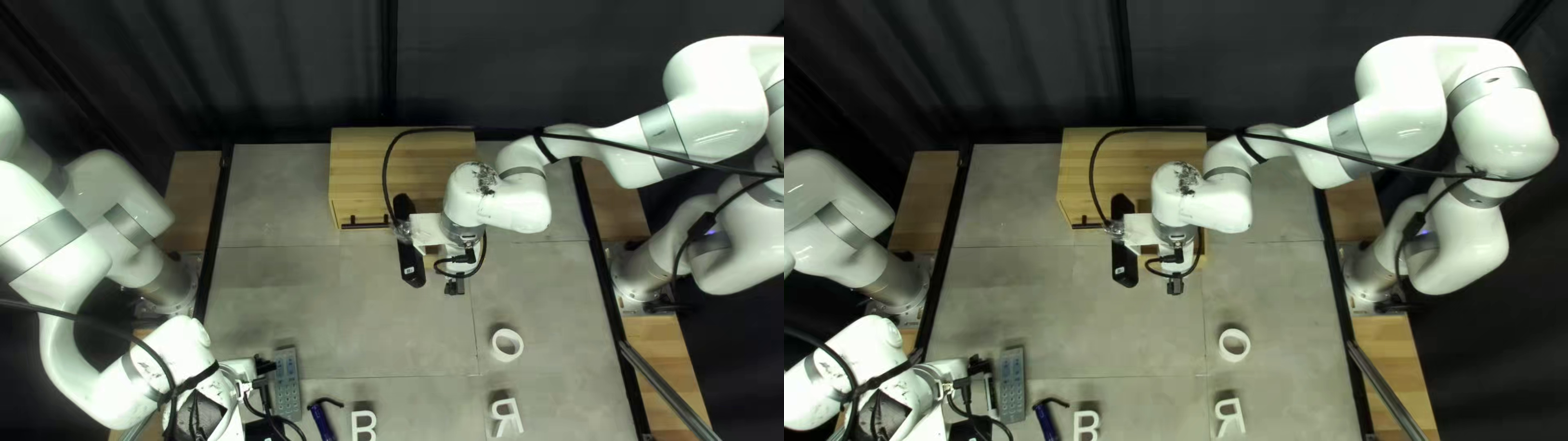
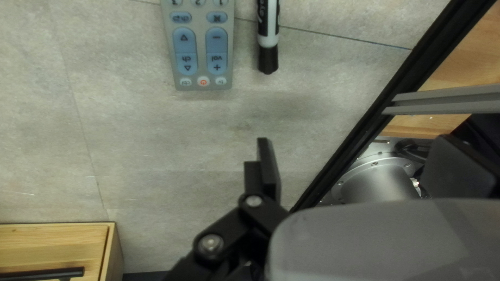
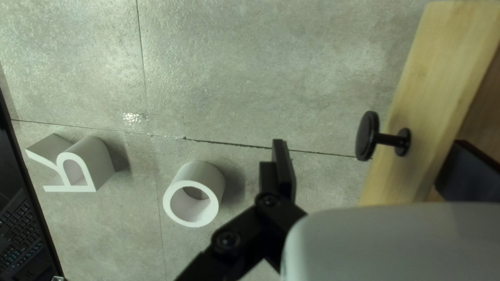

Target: Open drawers and place objects into drawer and close

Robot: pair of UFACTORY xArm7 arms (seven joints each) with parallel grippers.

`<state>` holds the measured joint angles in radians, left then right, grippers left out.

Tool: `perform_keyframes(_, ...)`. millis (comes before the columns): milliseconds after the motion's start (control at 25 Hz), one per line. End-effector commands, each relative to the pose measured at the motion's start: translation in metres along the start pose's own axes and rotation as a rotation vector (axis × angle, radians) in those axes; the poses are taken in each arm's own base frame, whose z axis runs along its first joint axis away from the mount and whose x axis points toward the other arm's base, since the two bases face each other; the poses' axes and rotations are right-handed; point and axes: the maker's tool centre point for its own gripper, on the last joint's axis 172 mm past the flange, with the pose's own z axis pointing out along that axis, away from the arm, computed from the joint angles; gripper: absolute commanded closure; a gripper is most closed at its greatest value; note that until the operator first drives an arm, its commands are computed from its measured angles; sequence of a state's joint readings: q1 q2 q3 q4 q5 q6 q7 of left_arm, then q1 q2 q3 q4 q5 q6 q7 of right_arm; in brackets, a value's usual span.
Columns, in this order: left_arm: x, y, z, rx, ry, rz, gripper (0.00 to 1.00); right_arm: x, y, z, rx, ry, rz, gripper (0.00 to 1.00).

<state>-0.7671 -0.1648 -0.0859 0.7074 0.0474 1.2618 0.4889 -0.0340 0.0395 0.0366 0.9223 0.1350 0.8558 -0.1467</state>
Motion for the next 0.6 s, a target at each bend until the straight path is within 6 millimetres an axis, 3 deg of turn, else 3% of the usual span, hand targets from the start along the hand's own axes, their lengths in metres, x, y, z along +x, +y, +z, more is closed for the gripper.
perform_keyframes(40, 0.0000, 0.0000, 0.0000, 0.000, 0.000, 0.000, 0.00, -0.0002, -0.0015, -0.0002, 0.001, 0.001, -0.001, 0.00)
perform_keyframes(600, 0.0000, 0.0000, 0.0000, 0.000, 0.000, 0.000, 0.00, -0.0012, -0.0081, 0.0005, 0.013, -0.003, -0.001, 0.00)
